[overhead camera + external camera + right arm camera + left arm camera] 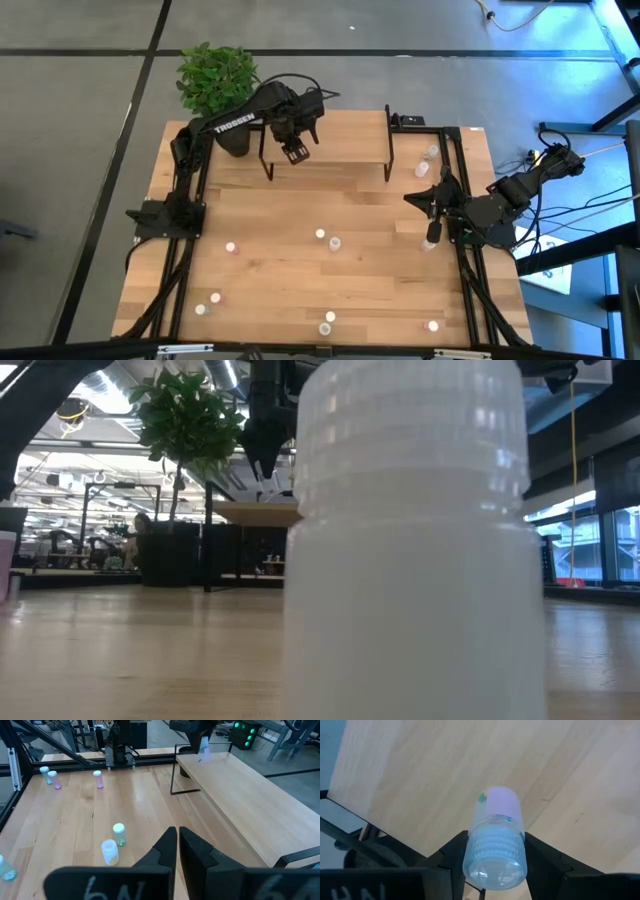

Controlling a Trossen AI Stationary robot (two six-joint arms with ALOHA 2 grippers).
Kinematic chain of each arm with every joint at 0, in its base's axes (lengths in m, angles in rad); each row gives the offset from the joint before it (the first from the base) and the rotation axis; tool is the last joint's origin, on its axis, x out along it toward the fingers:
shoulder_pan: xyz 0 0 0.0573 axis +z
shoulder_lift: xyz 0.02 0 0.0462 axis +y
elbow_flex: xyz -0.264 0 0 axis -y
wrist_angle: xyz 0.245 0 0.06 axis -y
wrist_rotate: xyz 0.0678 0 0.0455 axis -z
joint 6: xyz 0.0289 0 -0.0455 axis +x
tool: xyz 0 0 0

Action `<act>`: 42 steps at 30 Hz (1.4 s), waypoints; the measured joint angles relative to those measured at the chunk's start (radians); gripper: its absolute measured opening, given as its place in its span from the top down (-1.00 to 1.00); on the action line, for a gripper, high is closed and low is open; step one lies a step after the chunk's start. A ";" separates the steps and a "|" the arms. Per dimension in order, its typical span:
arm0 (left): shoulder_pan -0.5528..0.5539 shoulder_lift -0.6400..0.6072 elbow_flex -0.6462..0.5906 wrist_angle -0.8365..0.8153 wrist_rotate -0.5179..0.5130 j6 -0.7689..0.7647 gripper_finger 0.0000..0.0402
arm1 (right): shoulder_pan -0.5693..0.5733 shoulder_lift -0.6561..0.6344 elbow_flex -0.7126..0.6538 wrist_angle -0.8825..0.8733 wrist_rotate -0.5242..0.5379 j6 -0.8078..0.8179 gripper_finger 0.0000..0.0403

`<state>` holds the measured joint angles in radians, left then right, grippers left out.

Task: Pick and place medicine bottles onto shelf by color
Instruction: Put the middle left transparent pill bottle on the shelf

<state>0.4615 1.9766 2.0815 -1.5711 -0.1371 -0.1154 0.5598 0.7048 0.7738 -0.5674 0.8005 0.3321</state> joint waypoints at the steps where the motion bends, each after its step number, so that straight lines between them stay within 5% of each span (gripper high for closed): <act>1: -0.004 0.000 0.000 0.000 0.004 -0.006 0.26 | 0.000 0.000 0.000 0.000 0.000 0.000 0.88; 12: -0.203 -0.005 -0.002 0.000 -0.011 -0.031 0.26 | 0.000 0.000 0.000 0.000 0.000 0.000 0.88; 22: -0.318 -0.063 -0.131 -0.002 -0.002 -0.076 0.26 | 0.000 0.000 0.000 0.001 0.000 0.000 0.88; 35: -0.276 -0.166 -0.142 0.000 -0.048 -0.170 0.26 | 0.000 0.000 0.000 0.001 0.000 0.000 0.88; 42: -0.180 -0.167 -0.142 0.000 -0.054 -0.080 0.26 | 0.000 0.000 0.000 0.001 0.000 0.000 0.88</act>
<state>0.2813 1.8095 1.9396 -1.5707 -0.1910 -0.1954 0.5594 0.7048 0.7738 -0.5663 0.8005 0.3321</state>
